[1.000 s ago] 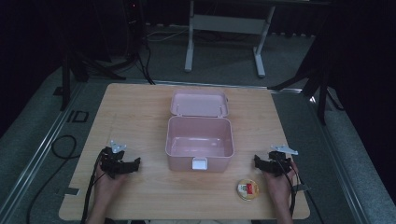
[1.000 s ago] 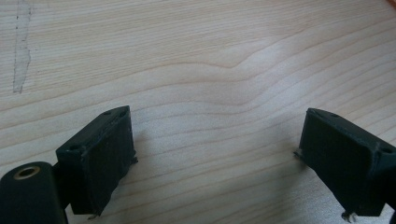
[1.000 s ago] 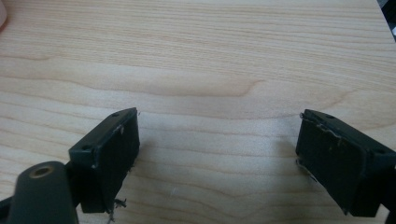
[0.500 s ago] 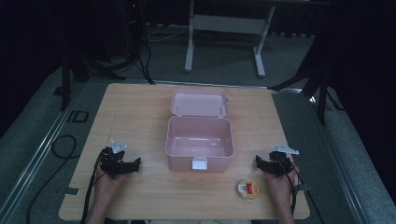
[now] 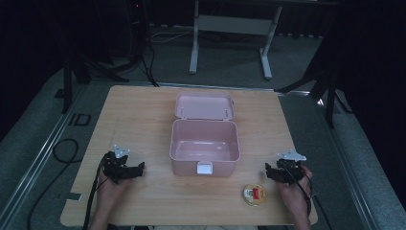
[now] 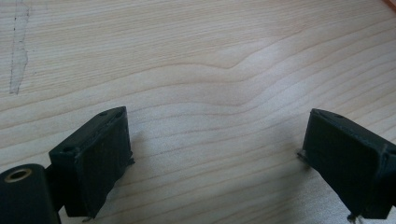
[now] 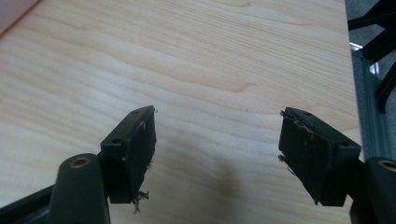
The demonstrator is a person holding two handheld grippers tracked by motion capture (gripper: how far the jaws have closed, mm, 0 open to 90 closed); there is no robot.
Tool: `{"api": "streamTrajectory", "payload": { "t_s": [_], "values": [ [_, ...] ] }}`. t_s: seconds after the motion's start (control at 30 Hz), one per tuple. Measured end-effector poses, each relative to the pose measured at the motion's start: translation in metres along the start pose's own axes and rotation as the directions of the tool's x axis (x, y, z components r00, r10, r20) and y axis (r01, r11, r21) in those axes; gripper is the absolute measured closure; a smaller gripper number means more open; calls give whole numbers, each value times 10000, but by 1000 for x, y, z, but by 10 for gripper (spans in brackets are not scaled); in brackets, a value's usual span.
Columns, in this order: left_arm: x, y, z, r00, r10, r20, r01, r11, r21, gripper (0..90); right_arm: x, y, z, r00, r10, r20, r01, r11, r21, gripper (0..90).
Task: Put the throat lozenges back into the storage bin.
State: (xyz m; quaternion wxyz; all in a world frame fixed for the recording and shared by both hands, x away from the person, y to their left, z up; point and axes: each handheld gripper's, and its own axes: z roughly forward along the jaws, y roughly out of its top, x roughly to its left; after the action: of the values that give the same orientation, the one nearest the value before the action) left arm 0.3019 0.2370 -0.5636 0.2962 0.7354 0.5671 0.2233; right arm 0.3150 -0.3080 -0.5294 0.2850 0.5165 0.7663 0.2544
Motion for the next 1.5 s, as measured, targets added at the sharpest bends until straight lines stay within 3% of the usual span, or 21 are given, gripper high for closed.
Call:
{"api": "streamTrajectory", "payload": {
  "t_s": [0.3,0.67,1.07,1.5],
  "values": [
    [0,0,0,10000,-2,-2,2,10000,-29,80,-1,6,-18,9970,-542,-554,542,9985,-25,269],
    [0,0,0,10000,-10,-7,10,10000,-38,80,-6,15,-31,9905,-558,-1254,597,9978,278,205],
    [0,0,0,10000,-5,-5,5,10000,-35,79,1,17,-42,9857,-979,-1371,1052,9934,464,198],
    [0,0,0,10000,-4,-5,4,10000,-34,79,13,22,-58,9725,-1399,-1860,1506,9876,447,167]
  ]
}}
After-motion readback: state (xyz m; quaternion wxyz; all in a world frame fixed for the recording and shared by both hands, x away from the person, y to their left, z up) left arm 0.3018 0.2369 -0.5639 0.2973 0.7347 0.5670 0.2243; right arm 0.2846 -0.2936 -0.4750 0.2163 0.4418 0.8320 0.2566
